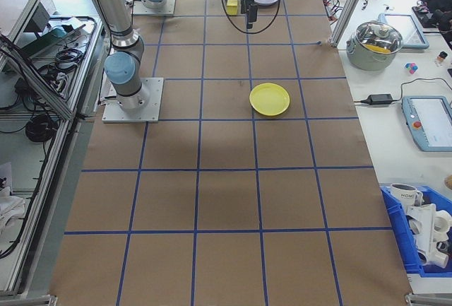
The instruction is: Sort blocks by color into plates
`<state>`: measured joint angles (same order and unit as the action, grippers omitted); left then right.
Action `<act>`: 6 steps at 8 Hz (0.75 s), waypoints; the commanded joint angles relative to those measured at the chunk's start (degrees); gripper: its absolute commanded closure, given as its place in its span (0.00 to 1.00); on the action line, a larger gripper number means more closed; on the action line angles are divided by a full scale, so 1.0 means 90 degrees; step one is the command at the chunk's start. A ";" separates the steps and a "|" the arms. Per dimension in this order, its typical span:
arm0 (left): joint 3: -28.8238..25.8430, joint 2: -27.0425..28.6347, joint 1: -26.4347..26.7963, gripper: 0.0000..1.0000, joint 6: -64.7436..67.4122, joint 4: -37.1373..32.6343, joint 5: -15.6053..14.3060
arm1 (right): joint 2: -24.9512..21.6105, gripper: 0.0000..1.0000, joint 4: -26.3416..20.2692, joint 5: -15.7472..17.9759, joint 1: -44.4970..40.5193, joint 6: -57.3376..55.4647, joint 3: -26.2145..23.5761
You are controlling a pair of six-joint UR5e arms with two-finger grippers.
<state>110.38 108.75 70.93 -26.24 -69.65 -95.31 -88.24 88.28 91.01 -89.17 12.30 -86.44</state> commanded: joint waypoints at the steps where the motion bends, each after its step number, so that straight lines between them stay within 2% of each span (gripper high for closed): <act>1: 0.0001 0.0055 0.0000 0.60 -0.0073 0.0151 0.0004 | 0.0000 0.00 -0.0004 -0.0005 -0.0004 0.0001 -0.0005; 2: -0.0009 0.0064 -0.0009 0.73 -0.0073 0.0151 -0.0006 | 0.0000 0.00 -0.0004 -0.0034 0.0006 -0.0009 -0.0005; 3: -0.0009 0.0065 -0.0010 0.78 -0.0064 0.0151 -0.0016 | 0.0000 0.00 -0.0004 -0.0034 -0.0004 0.0001 -0.0015; 5: -0.0106 -0.0042 -0.0039 0.80 -0.0063 -0.0256 -0.0045 | 0.0000 0.00 0.0016 -0.0024 -0.0004 0.0001 -0.0005; 6: -0.0454 -0.0120 -0.0068 0.80 -0.0054 -0.0588 -0.0499 | 0.0000 0.00 0.0016 -0.0024 -0.0004 0.0001 -0.0005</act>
<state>109.65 108.81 70.69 -26.81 -70.38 -95.78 -88.24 88.32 90.75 -89.17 12.30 -86.50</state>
